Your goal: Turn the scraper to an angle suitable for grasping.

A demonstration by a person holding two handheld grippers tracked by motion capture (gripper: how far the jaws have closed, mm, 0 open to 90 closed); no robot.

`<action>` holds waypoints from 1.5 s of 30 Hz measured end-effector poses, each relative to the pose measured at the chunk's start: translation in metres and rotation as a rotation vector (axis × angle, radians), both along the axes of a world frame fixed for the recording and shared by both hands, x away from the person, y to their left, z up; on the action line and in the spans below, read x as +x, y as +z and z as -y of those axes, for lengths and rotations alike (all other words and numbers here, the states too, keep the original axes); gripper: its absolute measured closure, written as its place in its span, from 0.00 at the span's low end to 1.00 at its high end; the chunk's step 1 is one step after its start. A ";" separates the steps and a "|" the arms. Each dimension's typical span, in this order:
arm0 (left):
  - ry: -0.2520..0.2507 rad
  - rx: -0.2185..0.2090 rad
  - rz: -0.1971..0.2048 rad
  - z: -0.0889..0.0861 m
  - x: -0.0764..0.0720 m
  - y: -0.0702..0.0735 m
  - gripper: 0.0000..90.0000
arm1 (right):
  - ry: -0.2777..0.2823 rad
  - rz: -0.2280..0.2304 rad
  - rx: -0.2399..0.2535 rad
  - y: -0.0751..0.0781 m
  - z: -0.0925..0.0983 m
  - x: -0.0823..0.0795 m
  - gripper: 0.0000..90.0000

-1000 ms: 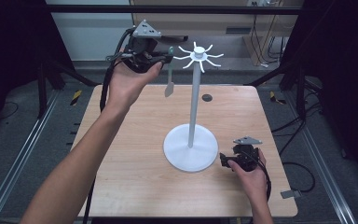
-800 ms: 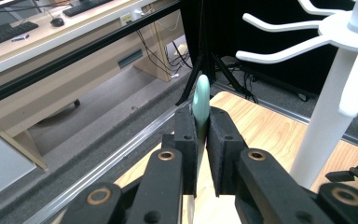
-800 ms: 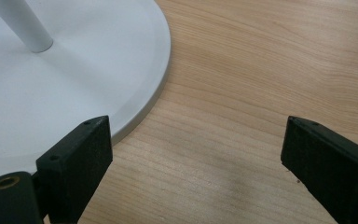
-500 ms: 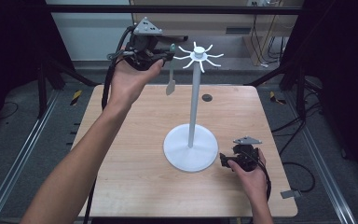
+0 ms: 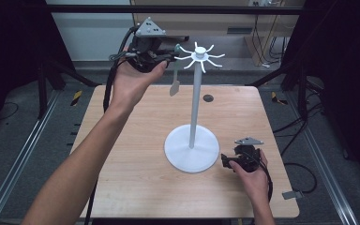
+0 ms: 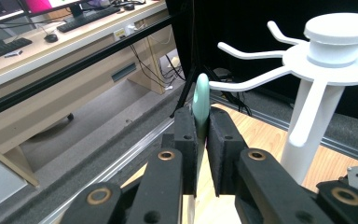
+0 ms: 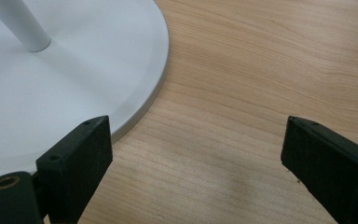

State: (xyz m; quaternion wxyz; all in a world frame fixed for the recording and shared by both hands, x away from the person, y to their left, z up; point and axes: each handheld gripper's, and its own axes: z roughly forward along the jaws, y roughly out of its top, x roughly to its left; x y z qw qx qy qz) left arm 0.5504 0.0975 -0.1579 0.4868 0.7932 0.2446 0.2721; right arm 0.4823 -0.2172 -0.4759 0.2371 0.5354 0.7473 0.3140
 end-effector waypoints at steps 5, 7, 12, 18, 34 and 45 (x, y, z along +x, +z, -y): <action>-0.002 -0.003 0.002 0.000 0.000 0.000 0.92 | -0.002 -0.003 0.001 0.000 0.000 0.000 0.10; 0.000 -0.003 0.000 0.000 0.000 0.000 0.92 | -0.002 -0.002 0.001 0.000 0.000 0.000 0.10; -0.004 -0.002 0.000 0.002 0.001 -0.001 0.92 | -0.001 -0.003 0.000 0.000 0.000 0.000 0.10; -0.020 -0.010 0.000 0.006 0.000 -0.003 0.92 | -0.005 -0.008 0.002 0.000 0.000 -0.001 0.10; -0.039 -0.042 -0.024 0.004 -0.002 -0.008 0.91 | 0.000 -0.008 -0.002 -0.001 -0.001 0.000 0.10; -0.046 -0.105 -0.044 -0.009 -0.008 -0.018 0.84 | 0.000 -0.008 -0.004 0.000 -0.001 -0.001 0.10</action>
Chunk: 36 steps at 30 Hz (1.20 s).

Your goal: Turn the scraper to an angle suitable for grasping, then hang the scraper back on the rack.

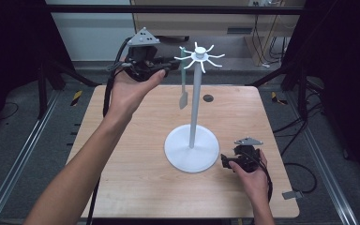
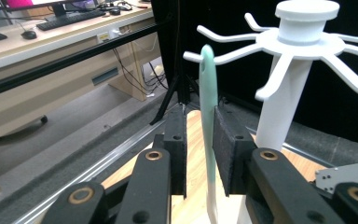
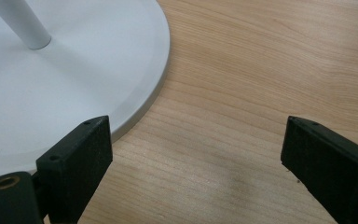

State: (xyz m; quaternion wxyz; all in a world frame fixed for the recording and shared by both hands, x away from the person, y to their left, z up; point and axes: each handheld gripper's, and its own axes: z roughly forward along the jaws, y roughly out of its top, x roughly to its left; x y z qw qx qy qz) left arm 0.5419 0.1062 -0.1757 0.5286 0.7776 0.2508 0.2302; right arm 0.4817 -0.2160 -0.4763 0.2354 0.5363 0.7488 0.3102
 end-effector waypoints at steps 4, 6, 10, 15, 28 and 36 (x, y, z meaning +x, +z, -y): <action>0.014 0.011 -0.007 -0.009 -0.002 -0.007 0.81 | 0.001 0.004 -0.002 0.000 0.000 0.000 0.10; 0.016 0.012 -0.007 -0.011 -0.003 -0.008 0.80 | 0.001 0.003 0.000 0.000 0.000 0.000 0.10; 0.023 0.012 -0.001 -0.017 -0.007 -0.013 0.76 | 0.004 0.003 -0.001 0.000 0.000 0.000 0.10; 0.045 0.019 0.000 -0.025 -0.011 -0.018 0.62 | 0.004 -0.001 0.001 0.000 -0.001 0.000 0.10; 0.085 0.086 -0.014 -0.047 -0.027 -0.057 0.15 | 0.006 0.007 -0.003 0.000 -0.001 0.000 0.10; 0.074 0.121 -0.015 -0.061 -0.043 -0.089 0.10 | -0.001 0.013 -0.002 0.001 0.001 -0.001 0.10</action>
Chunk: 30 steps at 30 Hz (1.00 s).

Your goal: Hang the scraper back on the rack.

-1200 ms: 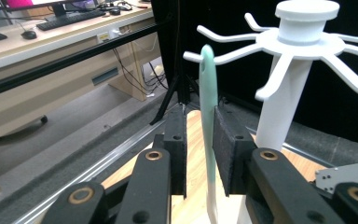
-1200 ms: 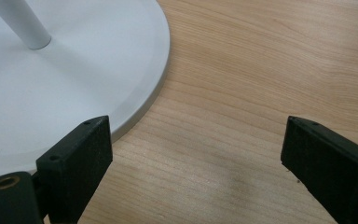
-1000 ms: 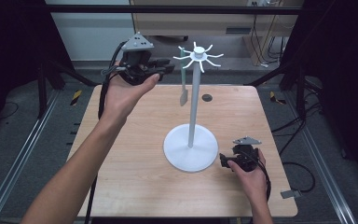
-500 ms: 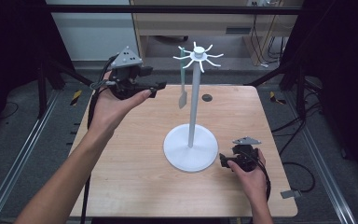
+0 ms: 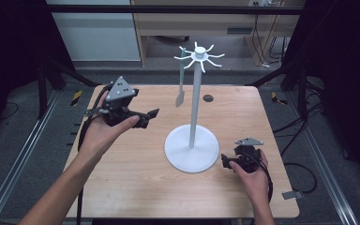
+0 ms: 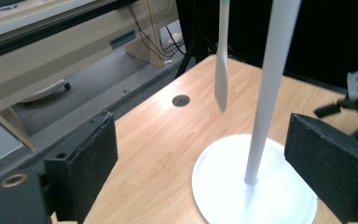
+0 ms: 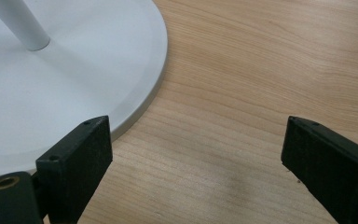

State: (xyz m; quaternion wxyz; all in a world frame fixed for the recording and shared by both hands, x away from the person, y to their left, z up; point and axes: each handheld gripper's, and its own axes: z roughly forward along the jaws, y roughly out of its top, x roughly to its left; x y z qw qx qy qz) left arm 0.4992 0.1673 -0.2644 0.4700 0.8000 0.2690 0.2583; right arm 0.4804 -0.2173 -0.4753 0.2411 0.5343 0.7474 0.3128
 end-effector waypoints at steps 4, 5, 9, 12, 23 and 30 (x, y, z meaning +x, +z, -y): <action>-0.021 0.020 -0.004 -0.006 -0.008 -0.020 0.08 | -0.003 -0.001 -0.001 0.000 0.001 0.000 0.10; -0.027 0.022 -0.006 -0.007 -0.010 -0.024 0.07 | -0.004 0.000 -0.003 0.000 0.001 0.000 0.10; -0.038 0.008 -0.018 -0.015 -0.015 -0.041 0.07 | -0.006 0.000 -0.005 0.000 0.001 -0.001 0.10; -0.038 0.003 -0.029 -0.019 -0.018 -0.053 0.07 | -0.003 -0.002 -0.008 0.000 0.001 -0.001 0.10; -0.027 0.027 -0.069 -0.032 -0.022 -0.094 0.07 | -0.008 -0.005 -0.007 -0.001 0.001 -0.001 0.09; 0.005 0.063 -0.107 -0.044 -0.025 -0.128 0.07 | -0.009 -0.009 -0.012 -0.002 0.001 -0.001 0.09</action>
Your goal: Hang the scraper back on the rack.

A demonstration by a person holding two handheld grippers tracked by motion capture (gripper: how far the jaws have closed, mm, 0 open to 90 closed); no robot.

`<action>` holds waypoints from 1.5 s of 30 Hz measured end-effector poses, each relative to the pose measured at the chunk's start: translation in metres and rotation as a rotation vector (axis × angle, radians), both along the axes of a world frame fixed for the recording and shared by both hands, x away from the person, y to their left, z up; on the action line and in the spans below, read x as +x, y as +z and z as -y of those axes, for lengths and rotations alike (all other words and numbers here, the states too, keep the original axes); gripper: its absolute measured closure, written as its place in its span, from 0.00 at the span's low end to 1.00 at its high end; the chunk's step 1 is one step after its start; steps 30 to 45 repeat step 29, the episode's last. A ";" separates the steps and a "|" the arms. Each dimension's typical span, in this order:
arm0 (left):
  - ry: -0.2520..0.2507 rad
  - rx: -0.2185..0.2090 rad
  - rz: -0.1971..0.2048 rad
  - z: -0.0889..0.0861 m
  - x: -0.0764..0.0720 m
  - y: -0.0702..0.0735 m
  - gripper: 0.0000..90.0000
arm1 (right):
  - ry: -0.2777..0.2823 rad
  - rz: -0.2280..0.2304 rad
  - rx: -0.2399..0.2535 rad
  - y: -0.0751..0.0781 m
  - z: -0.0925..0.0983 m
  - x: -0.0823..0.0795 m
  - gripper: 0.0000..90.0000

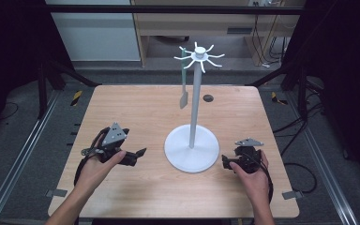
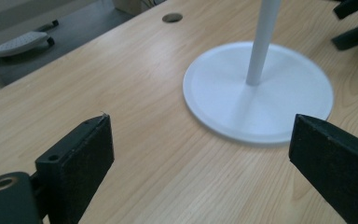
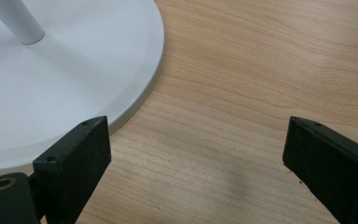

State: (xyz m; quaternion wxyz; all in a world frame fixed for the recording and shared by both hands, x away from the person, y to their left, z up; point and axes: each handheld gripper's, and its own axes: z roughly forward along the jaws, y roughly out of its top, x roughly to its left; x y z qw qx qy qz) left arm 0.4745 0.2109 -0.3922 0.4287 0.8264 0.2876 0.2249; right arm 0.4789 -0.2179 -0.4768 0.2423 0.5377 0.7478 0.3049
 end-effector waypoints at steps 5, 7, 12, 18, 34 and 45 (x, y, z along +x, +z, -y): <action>0.017 0.045 -0.016 -0.008 -0.003 -0.023 0.07 | 0.000 -0.003 -0.002 0.000 0.000 0.000 0.09; 0.022 0.062 -0.025 -0.013 -0.003 -0.031 0.07 | -0.001 -0.005 -0.003 -0.001 0.000 0.000 0.09; 0.046 0.077 -0.052 -0.026 -0.005 -0.049 0.07 | 0.000 -0.008 -0.004 -0.001 0.000 -0.001 0.09; 0.076 0.086 -0.088 -0.042 -0.008 -0.065 0.07 | 0.000 -0.012 -0.007 -0.002 -0.001 -0.001 0.09; 0.144 0.156 -0.141 -0.053 -0.013 -0.090 0.07 | 0.004 -0.019 -0.011 -0.002 -0.002 -0.001 0.09; 0.144 0.156 -0.141 -0.053 -0.013 -0.090 0.07 | 0.004 -0.019 -0.011 -0.002 -0.002 -0.001 0.09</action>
